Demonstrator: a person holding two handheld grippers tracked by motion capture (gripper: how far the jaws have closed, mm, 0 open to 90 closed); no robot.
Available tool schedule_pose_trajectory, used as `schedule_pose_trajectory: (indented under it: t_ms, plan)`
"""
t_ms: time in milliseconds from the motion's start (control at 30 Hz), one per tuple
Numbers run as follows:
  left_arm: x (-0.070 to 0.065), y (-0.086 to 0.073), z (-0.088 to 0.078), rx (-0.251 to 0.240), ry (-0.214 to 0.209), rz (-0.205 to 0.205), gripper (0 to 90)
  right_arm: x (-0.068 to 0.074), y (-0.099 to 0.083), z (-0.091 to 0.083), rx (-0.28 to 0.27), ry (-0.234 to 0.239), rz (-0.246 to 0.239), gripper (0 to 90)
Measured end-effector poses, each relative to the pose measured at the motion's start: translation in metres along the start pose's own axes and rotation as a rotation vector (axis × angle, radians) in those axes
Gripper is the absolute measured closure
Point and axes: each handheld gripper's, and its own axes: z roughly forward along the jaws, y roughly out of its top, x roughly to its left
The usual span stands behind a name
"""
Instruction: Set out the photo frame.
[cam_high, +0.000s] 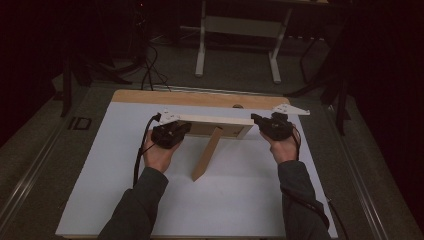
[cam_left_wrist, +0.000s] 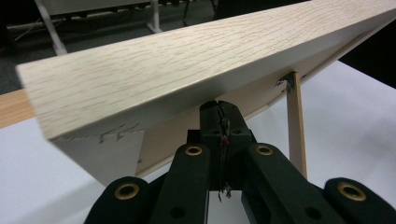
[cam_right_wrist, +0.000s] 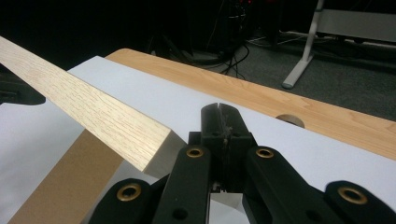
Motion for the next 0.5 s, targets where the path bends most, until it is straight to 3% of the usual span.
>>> schedule_pose_trajectory:
  t_ms: [500]
  plan:
    - [-0.0040,0.0036,0.0057,0.010,-0.005,-0.001,90.0,0.0019,0.0018,0.0028,0.004,0.033,0.005,89.7]
